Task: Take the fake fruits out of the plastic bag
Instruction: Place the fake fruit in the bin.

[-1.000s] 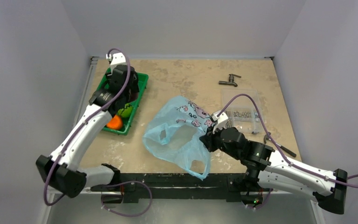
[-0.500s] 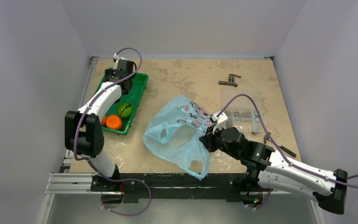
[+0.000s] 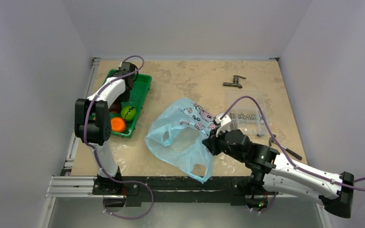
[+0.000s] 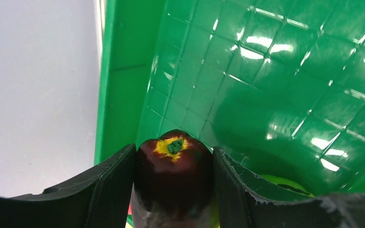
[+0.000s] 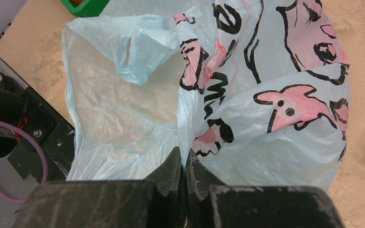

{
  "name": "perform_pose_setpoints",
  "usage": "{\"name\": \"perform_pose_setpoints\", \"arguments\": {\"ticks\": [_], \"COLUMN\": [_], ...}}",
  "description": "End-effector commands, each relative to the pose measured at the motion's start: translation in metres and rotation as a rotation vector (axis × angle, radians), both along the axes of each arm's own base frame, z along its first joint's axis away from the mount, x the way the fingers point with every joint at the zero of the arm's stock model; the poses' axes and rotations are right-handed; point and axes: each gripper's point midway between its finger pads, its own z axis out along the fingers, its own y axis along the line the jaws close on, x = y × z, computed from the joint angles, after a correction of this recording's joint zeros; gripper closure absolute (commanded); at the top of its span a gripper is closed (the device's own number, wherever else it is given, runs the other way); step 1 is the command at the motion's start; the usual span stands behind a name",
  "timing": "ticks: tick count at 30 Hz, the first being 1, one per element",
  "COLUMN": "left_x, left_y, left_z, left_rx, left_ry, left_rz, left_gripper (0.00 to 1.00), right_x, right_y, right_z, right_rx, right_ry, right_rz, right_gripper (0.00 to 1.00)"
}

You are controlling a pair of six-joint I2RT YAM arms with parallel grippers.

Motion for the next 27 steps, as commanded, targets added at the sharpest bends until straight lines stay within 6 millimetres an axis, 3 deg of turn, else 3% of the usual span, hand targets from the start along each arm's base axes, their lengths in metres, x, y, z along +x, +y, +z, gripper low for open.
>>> {"name": "perform_pose_setpoints", "arguments": {"ticks": [1, 6, 15, 22, 25, 27], "left_x": [-0.006, -0.009, -0.015, -0.018, -0.018, -0.019], "left_y": [-0.009, -0.001, -0.007, -0.012, -0.015, -0.015], "left_z": [-0.003, -0.015, -0.035, -0.042, -0.04, -0.037], "left_rx": [-0.053, -0.006, -0.042, -0.073, -0.088, -0.094], "left_ry": [0.078, 0.137, 0.211, 0.235, 0.229, 0.22], "left_rz": [-0.062, -0.079, -0.101, -0.108, -0.114, -0.117], "left_gripper": [1.0, 0.98, 0.74, 0.39, 0.12, 0.02], "right_x": [-0.001, -0.001, 0.001, 0.002, 0.002, 0.002], "right_y": [0.004, 0.003, 0.002, 0.001, 0.002, 0.002], "right_z": [0.013, 0.015, 0.012, 0.011, 0.011, 0.01], "right_rx": [0.053, 0.066, 0.048, 0.044, 0.04, 0.039], "right_ry": [-0.037, -0.044, -0.047, -0.053, -0.052, -0.053], "right_rz": [0.023, 0.021, 0.012, 0.011, 0.011, 0.01], "right_gripper": [1.0, 1.0, 1.0, 1.0, 1.0, 1.0]}}
